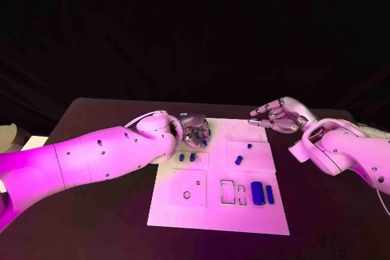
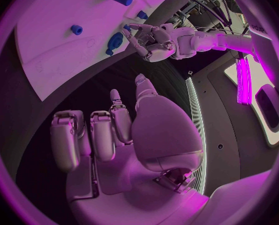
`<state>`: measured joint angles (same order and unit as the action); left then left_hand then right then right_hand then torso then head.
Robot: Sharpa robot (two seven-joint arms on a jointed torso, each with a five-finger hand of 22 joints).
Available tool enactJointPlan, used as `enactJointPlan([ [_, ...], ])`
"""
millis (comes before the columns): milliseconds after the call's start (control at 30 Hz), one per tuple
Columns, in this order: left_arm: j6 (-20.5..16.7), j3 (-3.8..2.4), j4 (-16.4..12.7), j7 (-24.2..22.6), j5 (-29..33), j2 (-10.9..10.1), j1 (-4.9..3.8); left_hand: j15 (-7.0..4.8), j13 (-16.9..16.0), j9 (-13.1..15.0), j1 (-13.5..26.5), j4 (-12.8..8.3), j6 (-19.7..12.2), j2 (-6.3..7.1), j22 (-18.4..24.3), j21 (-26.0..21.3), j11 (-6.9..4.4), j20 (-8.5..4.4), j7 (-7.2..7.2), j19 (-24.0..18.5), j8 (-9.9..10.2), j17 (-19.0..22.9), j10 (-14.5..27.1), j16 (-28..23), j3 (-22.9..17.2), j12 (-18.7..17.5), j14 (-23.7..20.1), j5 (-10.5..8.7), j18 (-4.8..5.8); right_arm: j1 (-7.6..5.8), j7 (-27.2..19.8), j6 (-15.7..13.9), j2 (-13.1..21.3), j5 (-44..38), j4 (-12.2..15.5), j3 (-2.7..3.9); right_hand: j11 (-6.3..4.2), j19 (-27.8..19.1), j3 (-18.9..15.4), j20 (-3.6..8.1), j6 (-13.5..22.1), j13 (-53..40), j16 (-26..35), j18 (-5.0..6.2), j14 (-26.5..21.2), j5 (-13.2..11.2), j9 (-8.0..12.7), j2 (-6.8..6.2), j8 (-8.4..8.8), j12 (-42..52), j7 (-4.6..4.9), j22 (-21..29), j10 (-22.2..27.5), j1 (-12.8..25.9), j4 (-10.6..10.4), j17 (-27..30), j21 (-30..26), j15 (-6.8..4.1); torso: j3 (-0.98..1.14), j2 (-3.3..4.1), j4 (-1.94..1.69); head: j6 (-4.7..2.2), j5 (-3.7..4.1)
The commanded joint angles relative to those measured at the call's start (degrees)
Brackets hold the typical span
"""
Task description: Assemble the parts on the task board
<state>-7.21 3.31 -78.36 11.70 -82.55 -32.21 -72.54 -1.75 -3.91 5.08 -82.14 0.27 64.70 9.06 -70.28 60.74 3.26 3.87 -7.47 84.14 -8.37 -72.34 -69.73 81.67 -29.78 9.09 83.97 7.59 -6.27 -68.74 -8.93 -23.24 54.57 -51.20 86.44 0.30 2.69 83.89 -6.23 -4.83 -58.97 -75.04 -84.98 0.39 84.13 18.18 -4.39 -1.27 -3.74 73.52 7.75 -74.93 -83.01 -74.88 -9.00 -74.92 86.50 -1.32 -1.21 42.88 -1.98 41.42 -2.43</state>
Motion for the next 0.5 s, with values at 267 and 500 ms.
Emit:
enactJointPlan([
  [267,-5.38,-0.76,-2.37,-2.61,3.61,-2.59,-0.03,0.61,0.0,-0.1,0.8,-0.39,0.43,0.24,-0.09,0.16,0.61,0.17,-0.49,1.76,0.56,0.03,-0.19,0.34,-1.26,-1.15,2.71,0.5,0.8,0.04,-0.61,0.55,0.02,-0.18,0.05,0.0,0.01,2.65,-0.35,0.17,-0.07,-6.09,0.08,1.12,4.05,0.18,-0.03,0.39,-0.13,-0.3,-0.13,-9.1,0.06,-0.56,-0.12,-7.09,-0.22,-0.15,0.02,-0.05,-0.06,-0.26,-0.07],
  [500,-4.51,-0.85,-3.54,-2.03,4.55,-4.91,-0.02,0.65,-0.01,-0.09,1.09,-0.48,0.61,0.37,-0.1,0.12,0.65,0.21,-0.52,1.73,0.66,0.12,-0.31,0.33,-1.49,-1.48,2.69,0.48,0.79,0.04,-0.63,0.53,0.14,-0.18,0.05,0.0,0.01,2.65,-0.35,0.17,-0.07,-6.09,0.08,1.12,4.05,0.18,-0.03,0.39,-0.13,-0.3,-0.13,-9.1,0.06,-0.56,-0.12,-7.09,-0.22,-0.15,-0.01,0.01,-0.04,-0.25,0.0],
])
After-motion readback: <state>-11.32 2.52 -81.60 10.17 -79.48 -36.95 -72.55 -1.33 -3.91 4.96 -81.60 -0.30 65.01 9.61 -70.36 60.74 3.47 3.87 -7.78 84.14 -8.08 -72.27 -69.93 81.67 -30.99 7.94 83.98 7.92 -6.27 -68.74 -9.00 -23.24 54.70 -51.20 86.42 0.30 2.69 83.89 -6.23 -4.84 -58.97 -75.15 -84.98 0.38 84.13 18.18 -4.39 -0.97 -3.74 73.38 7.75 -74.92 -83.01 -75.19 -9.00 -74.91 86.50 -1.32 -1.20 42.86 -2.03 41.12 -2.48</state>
